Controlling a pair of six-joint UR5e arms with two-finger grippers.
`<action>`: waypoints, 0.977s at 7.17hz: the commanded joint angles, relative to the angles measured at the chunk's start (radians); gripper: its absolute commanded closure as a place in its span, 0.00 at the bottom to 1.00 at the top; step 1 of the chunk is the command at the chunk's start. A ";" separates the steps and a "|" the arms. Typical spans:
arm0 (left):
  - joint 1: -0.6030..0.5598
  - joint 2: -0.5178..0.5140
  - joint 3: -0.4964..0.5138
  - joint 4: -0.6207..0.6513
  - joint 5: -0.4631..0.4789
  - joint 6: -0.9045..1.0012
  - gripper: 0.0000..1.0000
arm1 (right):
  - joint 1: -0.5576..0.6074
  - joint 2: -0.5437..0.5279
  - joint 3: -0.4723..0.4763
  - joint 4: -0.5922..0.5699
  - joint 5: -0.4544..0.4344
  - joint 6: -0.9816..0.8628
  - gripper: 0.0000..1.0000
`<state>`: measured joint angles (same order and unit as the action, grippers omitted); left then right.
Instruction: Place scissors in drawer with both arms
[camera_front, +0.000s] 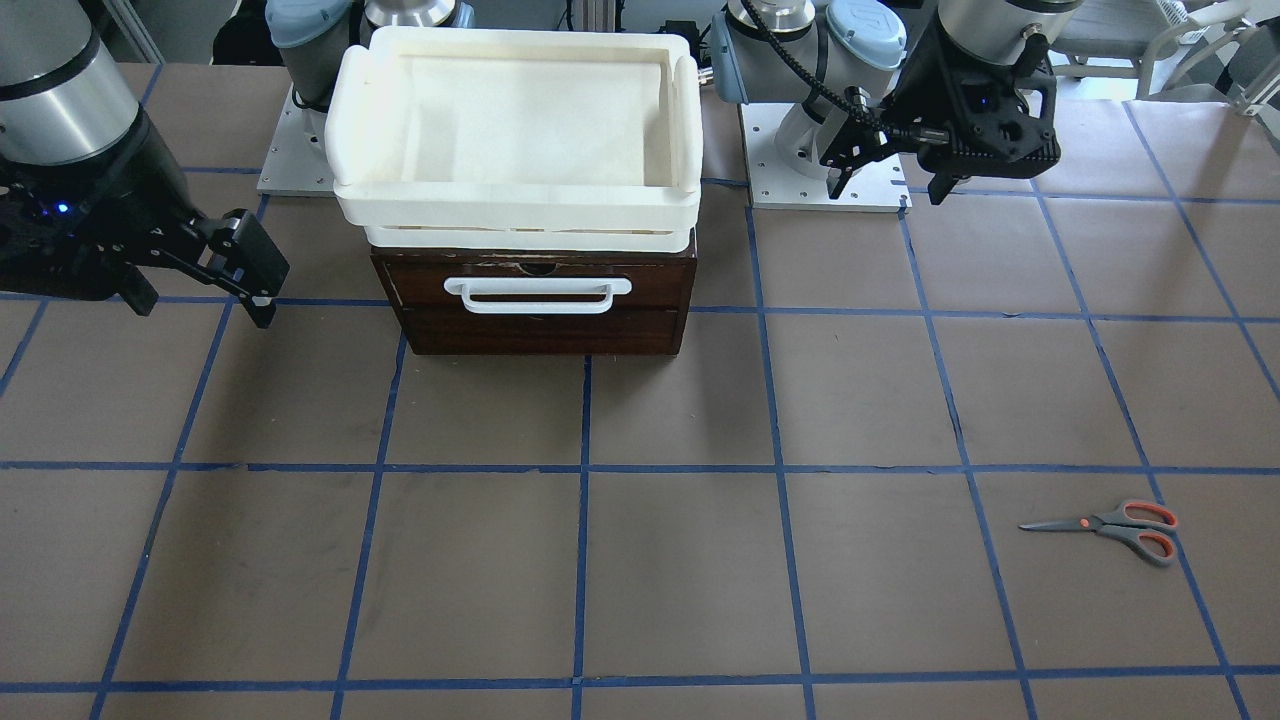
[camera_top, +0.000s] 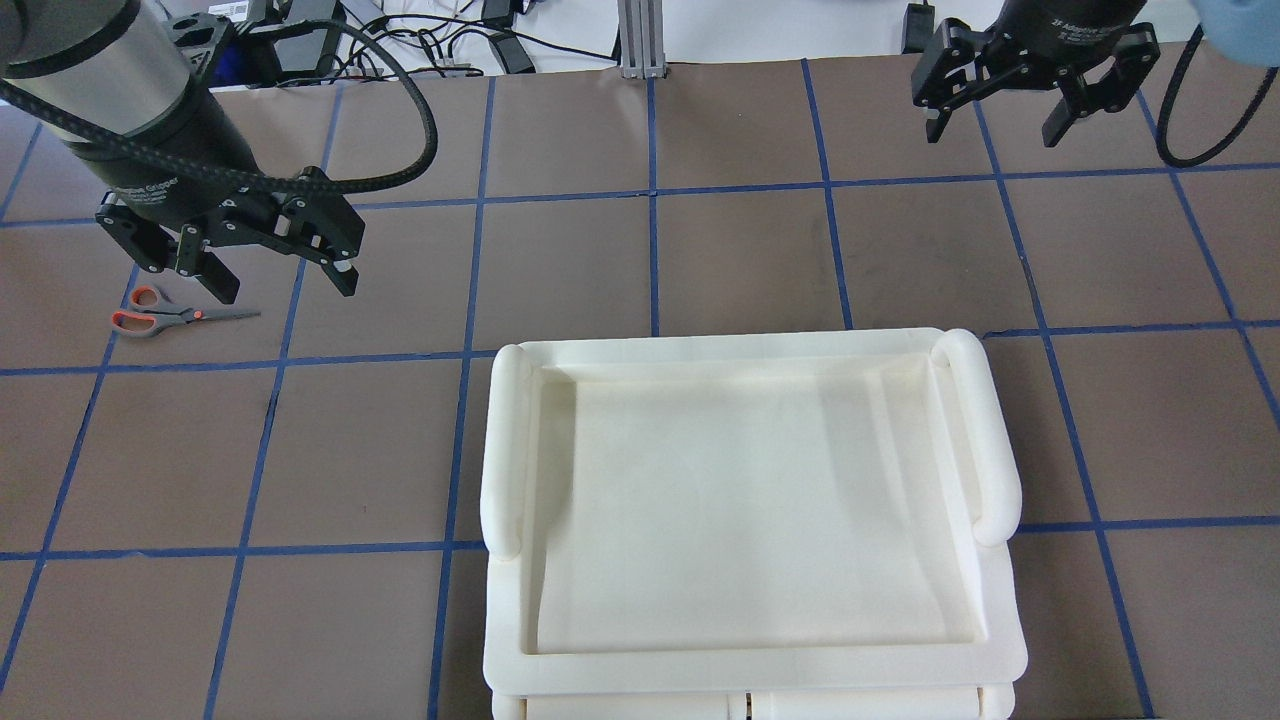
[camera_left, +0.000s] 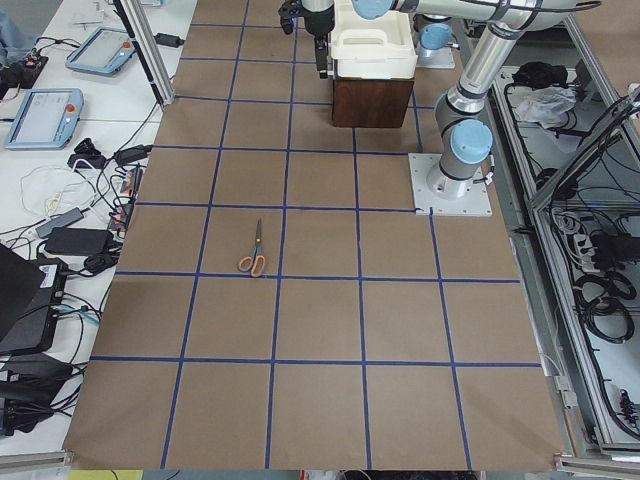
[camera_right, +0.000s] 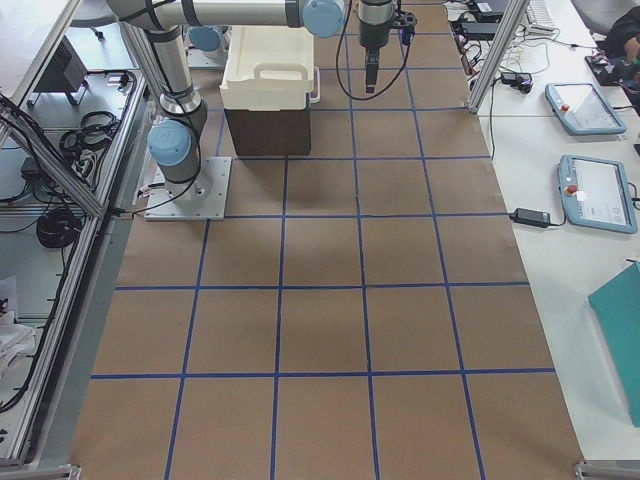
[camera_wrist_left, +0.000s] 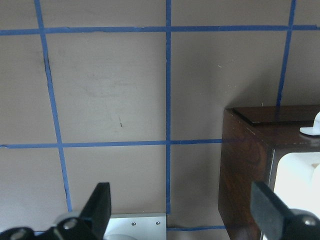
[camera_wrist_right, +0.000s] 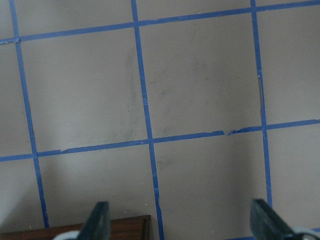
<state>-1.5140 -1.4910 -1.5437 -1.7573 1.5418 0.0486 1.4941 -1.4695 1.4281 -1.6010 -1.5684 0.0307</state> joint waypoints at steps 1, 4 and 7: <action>0.008 0.003 -0.004 0.027 0.006 0.000 0.00 | 0.000 0.001 0.000 -0.001 0.001 0.000 0.00; 0.020 -0.003 -0.026 0.036 0.015 0.124 0.00 | -0.003 0.006 0.000 -0.014 -0.004 -0.021 0.00; 0.278 -0.174 -0.061 0.335 0.096 0.979 0.00 | -0.043 0.012 0.017 -0.022 -0.004 0.110 0.00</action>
<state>-1.3349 -1.5845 -1.6027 -1.5160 1.6234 0.6443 1.4701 -1.4597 1.4349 -1.6197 -1.5725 0.0678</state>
